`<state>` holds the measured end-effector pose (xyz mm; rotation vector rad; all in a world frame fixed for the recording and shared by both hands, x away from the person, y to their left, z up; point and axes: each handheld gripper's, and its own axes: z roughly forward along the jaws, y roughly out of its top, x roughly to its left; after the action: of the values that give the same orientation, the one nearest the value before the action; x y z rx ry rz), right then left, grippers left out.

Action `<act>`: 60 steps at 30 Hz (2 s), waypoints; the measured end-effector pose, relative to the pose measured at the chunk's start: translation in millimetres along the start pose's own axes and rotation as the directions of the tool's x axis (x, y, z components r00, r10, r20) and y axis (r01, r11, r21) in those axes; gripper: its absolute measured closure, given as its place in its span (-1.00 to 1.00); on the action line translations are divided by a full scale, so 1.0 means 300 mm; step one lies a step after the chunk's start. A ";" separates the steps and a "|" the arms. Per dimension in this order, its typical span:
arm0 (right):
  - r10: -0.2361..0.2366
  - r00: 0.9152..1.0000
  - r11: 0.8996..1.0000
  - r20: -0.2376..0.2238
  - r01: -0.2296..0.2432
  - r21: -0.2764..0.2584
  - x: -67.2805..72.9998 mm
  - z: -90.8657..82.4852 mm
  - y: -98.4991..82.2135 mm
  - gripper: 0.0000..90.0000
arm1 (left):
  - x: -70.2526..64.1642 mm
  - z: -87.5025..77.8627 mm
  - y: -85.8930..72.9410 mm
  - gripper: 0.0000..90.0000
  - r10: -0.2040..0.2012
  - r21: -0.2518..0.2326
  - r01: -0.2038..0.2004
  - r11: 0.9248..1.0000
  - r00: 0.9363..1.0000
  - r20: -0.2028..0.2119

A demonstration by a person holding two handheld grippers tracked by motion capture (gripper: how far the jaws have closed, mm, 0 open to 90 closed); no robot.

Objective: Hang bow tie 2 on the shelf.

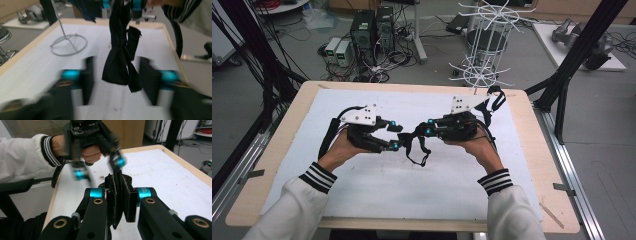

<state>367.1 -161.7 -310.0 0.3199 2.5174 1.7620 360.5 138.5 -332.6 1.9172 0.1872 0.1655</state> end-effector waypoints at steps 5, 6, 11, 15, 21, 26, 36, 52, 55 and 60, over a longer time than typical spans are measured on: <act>-0.002 1.000 1.000 0.024 0.002 -0.013 0.000 -0.014 0.003 0.87 | 0.013 -0.016 -0.006 -0.83 -0.048 -0.022 0.047 0.999 0.998 -0.039; -0.002 1.000 1.000 0.026 0.002 -0.015 0.001 -0.017 0.003 0.87 | 0.014 -0.020 -0.008 -0.83 -0.051 -0.029 0.050 0.998 0.998 -0.040; 0.000 0.999 0.999 0.048 0.001 -0.032 0.002 -0.033 0.001 0.86 | 0.015 -0.047 -0.021 -0.83 -0.060 -0.060 0.055 0.997 0.995 -0.083; -0.002 0.998 0.999 0.068 0.005 -0.046 0.003 -0.055 -0.002 0.86 | 0.006 -0.071 -0.044 -0.84 -0.065 -0.066 0.058 0.996 0.993 -0.101; -0.003 0.994 0.996 0.110 0.012 -0.086 0.005 -0.099 0.002 0.86 | -0.020 -0.111 -0.104 -0.83 -0.087 -0.101 0.073 0.992 0.985 -0.151; -0.005 0.990 0.993 0.139 0.021 -0.113 0.012 -0.128 0.006 0.85 | -0.034 -0.151 -0.165 -0.83 -0.114 -0.136 0.087 0.987 0.972 -0.207; -0.004 0.978 0.986 0.206 0.038 -0.159 0.017 -0.172 0.011 0.85 | -0.076 -0.226 -0.272 -0.83 -0.147 -0.193 0.088 0.977 0.938 -0.315; 0.045 0.934 0.962 0.356 0.056 -0.268 0.004 -0.263 0.006 0.84 | -0.124 -0.293 -0.425 -0.83 -0.197 -0.236 0.102 0.967 0.882 -0.429; 0.061 0.921 0.960 0.385 0.052 -0.276 -0.005 -0.276 0.001 0.84 | -0.131 -0.300 -0.441 -0.83 -0.204 -0.242 0.101 0.965 0.870 -0.450; 0.092 0.896 0.952 0.434 0.048 -0.302 -0.021 -0.291 -0.004 0.84 | -0.139 -0.308 -0.459 -0.83 -0.208 -0.253 0.096 0.963 0.857 -0.471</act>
<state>359.0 -244.0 -281.3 0.6489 1.9030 1.7997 293.8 261.4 -430.9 1.5963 0.6396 0.5503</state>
